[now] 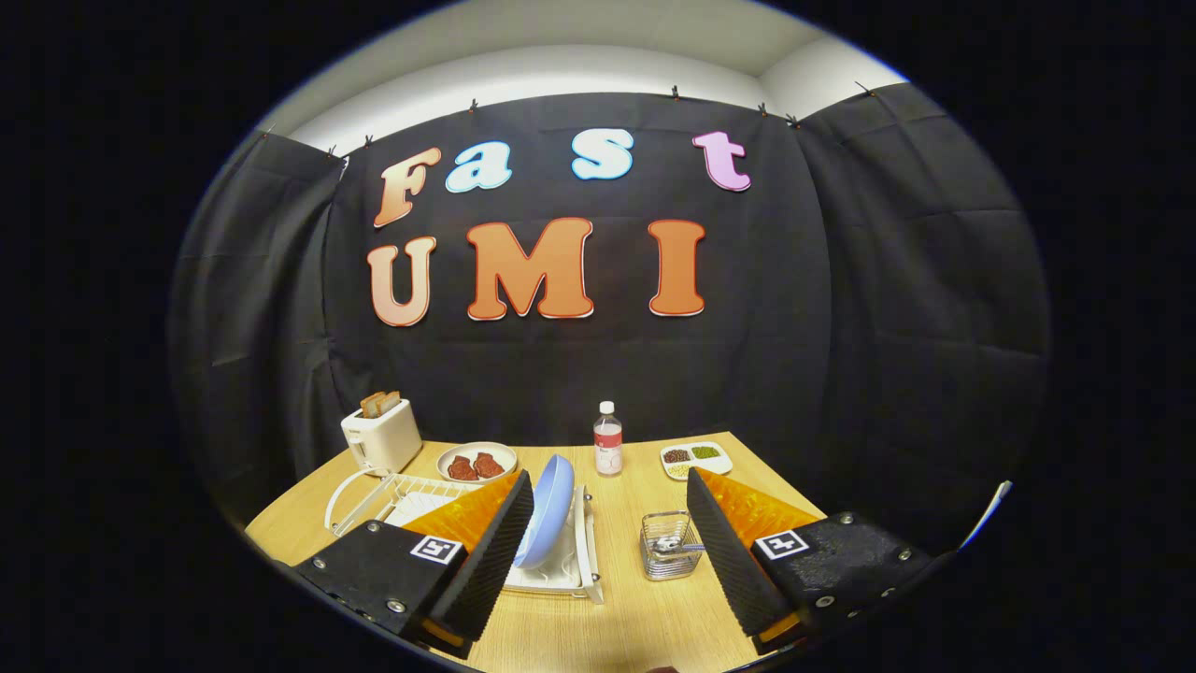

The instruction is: Take the plate from the dish rack, then take the spoon from the basket and place it into the plate.

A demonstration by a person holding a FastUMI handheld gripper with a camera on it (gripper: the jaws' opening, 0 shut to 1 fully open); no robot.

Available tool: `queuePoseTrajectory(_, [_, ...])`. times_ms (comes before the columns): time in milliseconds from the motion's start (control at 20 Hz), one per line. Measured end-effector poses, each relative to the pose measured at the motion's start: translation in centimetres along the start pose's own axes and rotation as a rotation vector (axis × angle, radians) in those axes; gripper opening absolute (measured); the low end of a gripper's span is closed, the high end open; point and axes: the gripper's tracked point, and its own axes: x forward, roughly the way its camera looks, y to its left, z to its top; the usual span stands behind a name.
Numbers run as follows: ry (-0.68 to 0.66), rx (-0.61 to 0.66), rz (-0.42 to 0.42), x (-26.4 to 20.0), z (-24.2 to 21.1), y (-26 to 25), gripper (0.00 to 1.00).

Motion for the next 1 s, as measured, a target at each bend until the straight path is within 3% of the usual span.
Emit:
queuePoseTrajectory(400, [0.135,0.069,0.058,5.4,-2.6,3.1,0.98])
queuePoseTrajectory(1000, [0.334,0.003,0.051,12.6,-8.9,5.8,0.96])
